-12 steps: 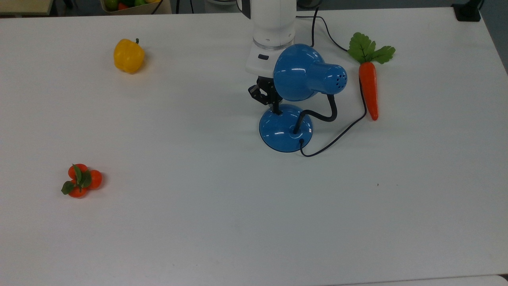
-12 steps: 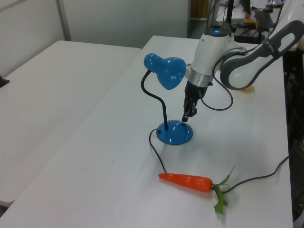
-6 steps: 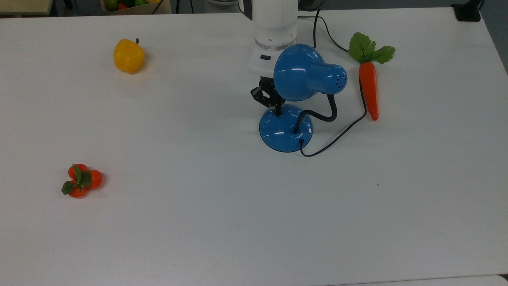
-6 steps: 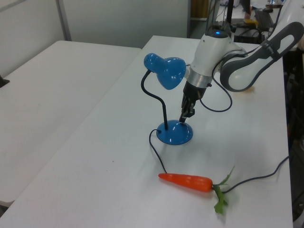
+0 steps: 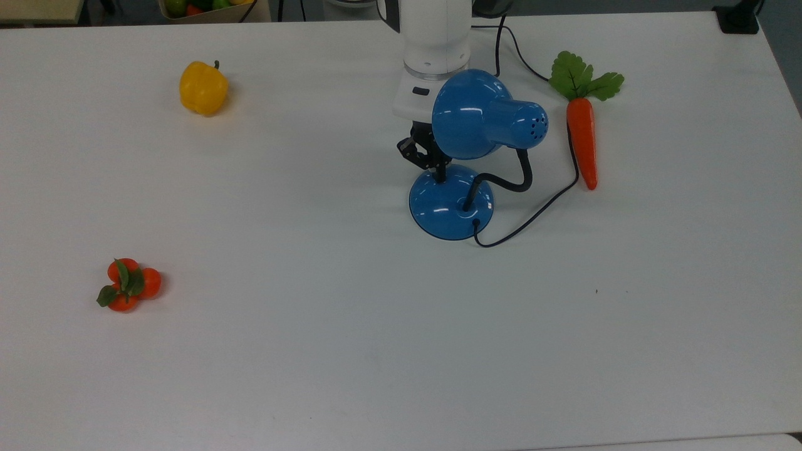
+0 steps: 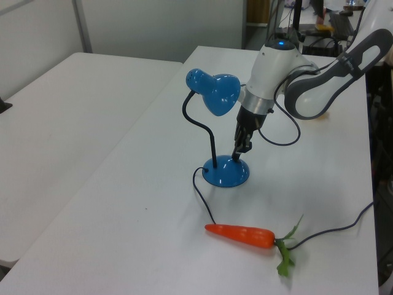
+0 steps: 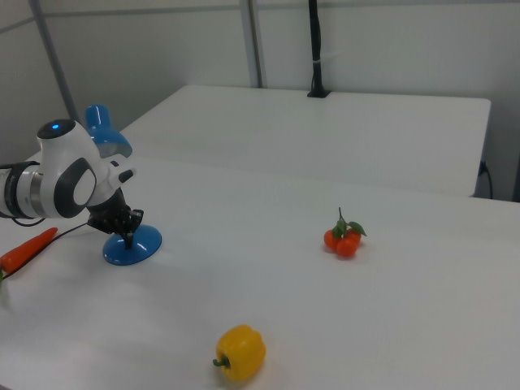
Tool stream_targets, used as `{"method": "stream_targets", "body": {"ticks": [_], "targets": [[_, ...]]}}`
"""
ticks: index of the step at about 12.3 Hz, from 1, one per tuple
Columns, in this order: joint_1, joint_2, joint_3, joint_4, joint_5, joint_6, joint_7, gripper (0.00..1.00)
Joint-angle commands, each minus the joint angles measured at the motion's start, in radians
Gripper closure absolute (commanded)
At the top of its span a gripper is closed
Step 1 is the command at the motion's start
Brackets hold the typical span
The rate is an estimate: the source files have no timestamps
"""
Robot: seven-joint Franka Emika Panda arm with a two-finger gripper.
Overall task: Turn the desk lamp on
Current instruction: 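Press down on the lamp base switch with the gripper fingers, then lift the gripper up off the lamp base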
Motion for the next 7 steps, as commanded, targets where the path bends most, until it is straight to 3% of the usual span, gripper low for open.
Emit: {"method": "stream_targets", "body": {"ticks": [1,7], "targets": [[0.004,0.025,0.006,0.007,0.012,0.025,-0.025,1.0],[0.004,0.048,0.007,0.021,0.012,0.032,-0.025,1.0]]}}
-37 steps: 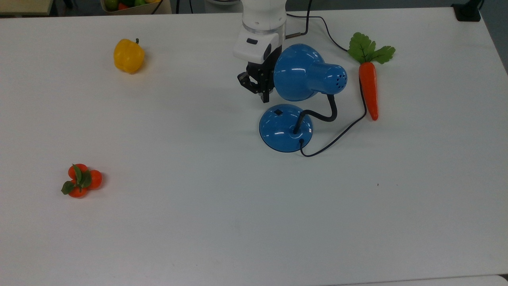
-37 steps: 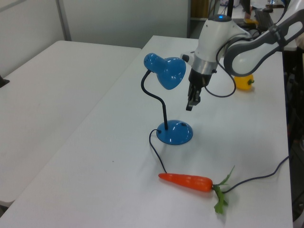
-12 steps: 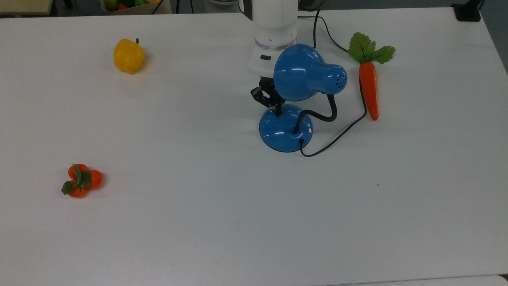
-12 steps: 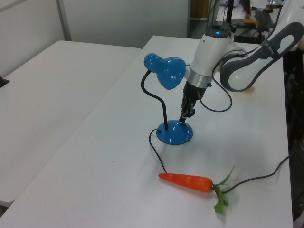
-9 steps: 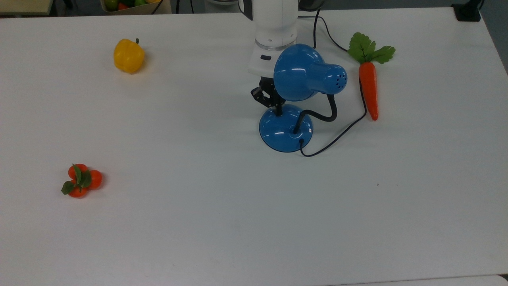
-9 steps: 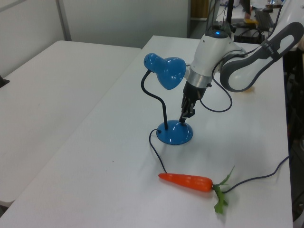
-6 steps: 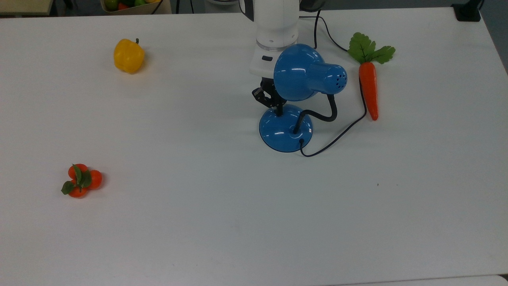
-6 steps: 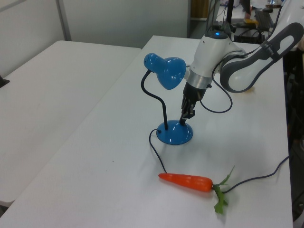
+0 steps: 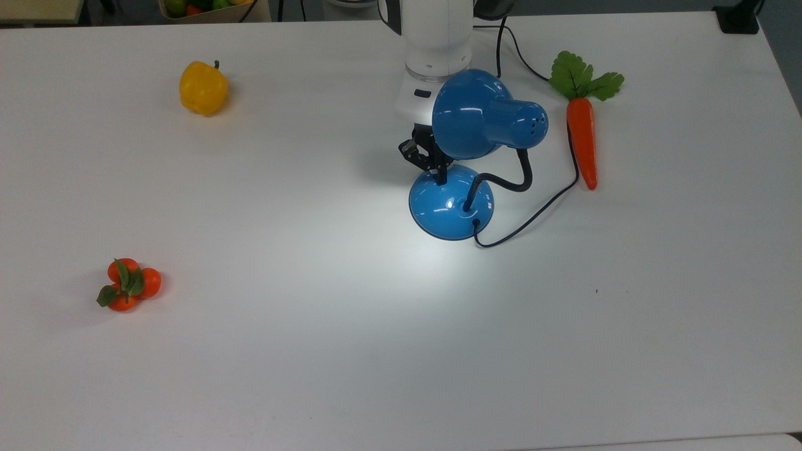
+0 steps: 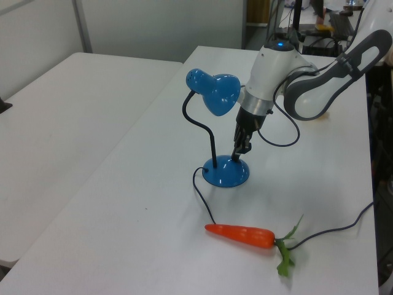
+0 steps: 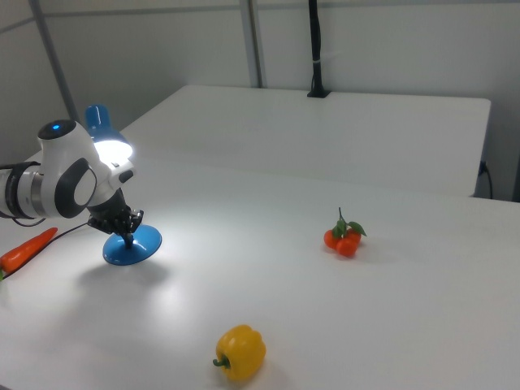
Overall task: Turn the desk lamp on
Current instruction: 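Lift the gripper up off the lamp base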
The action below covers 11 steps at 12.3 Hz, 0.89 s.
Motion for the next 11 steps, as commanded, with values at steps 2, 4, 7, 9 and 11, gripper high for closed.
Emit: {"method": "stream_targets", "body": {"ticks": [2,4,7,9,11], "targets": [[0.004,0.038,0.005,0.014,0.009,0.03,-0.025,1.0],[0.004,0.035,0.005,0.014,0.009,0.027,-0.025,1.0],[0.001,0.005,0.005,0.014,0.01,-0.031,-0.013,1.0],[-0.005,-0.034,0.005,0.016,0.012,-0.129,-0.013,1.0],[-0.009,-0.066,0.003,0.044,0.007,-0.265,0.071,1.0]]}}
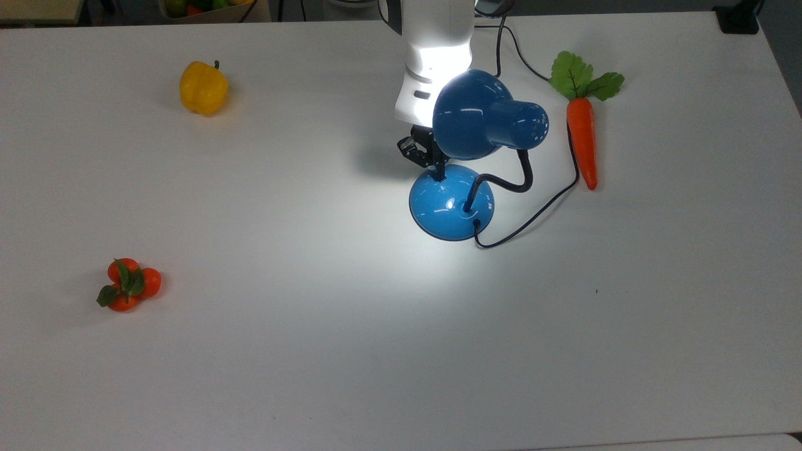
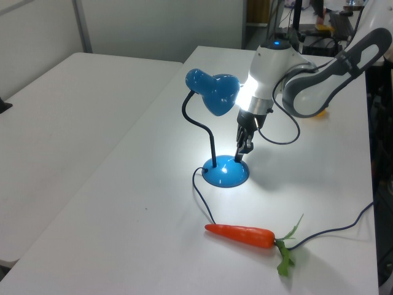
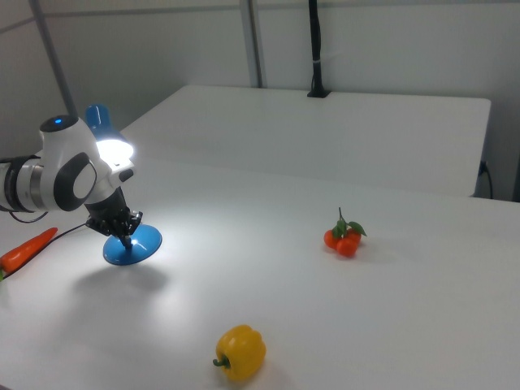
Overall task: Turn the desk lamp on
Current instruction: 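Lift the gripper up off the lamp base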
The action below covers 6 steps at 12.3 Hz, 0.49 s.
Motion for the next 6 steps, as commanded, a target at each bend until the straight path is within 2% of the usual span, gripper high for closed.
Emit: {"method": "stream_targets", "body": {"ticks": [1,4,6], "targets": [[-0.018,-0.063,0.001,0.043,-0.005,-0.227,0.119,1.0],[-0.072,-0.115,-0.005,0.119,-0.005,-0.492,0.228,1.0],[-0.109,-0.172,-0.007,0.149,-0.007,-0.606,0.24,1.0]]}}
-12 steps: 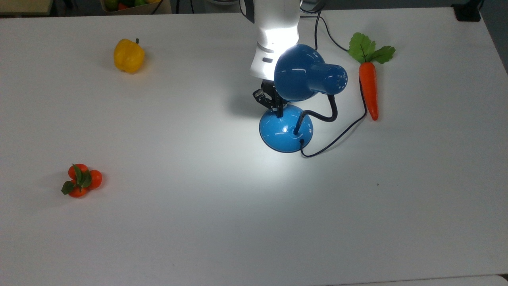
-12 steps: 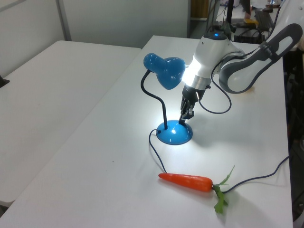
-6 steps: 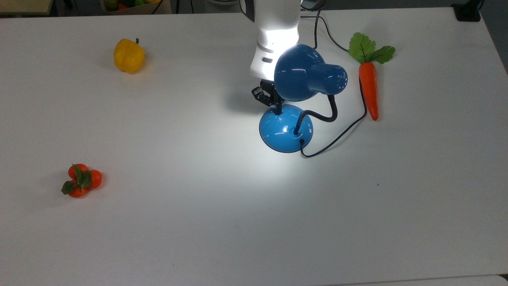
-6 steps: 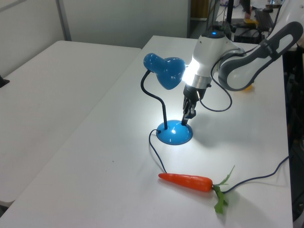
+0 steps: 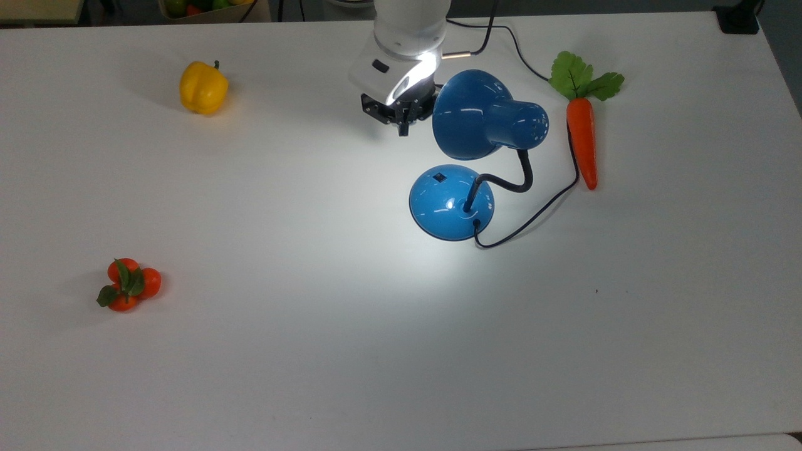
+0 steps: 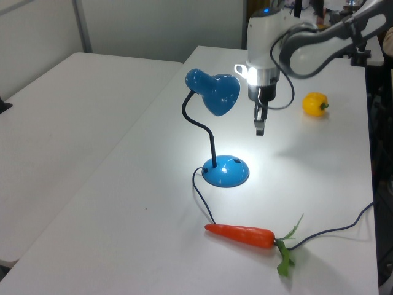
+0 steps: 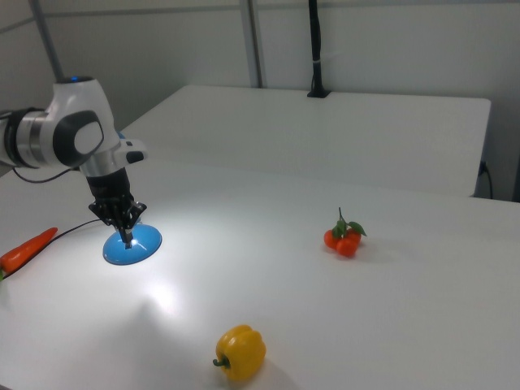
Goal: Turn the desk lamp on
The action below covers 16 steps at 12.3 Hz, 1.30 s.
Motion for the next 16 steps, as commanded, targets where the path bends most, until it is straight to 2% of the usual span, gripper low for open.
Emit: {"method": "stream_targets", "body": {"ticks": [1,5,6,8,9,10,11,12,16], "targets": [[-0.067,-0.112,-0.004,0.066,-0.007,-0.212,0.049,1.0],[-0.185,-0.134,-0.006,0.271,-0.035,-0.427,0.026,1.0],[-0.202,-0.134,-0.007,0.305,-0.035,-0.462,0.021,0.92],[-0.219,-0.152,-0.012,0.324,-0.038,-0.478,0.021,0.72],[-0.231,-0.158,-0.012,0.324,-0.038,-0.481,0.021,0.51],[-0.246,-0.169,-0.015,0.324,-0.038,-0.487,0.014,0.26],[-0.253,-0.174,-0.016,0.324,-0.038,-0.49,-0.003,0.09],[-0.254,-0.178,-0.016,0.324,-0.038,-0.504,-0.02,0.0],[-0.254,-0.178,-0.016,0.326,-0.041,-0.504,-0.02,0.0]]}}
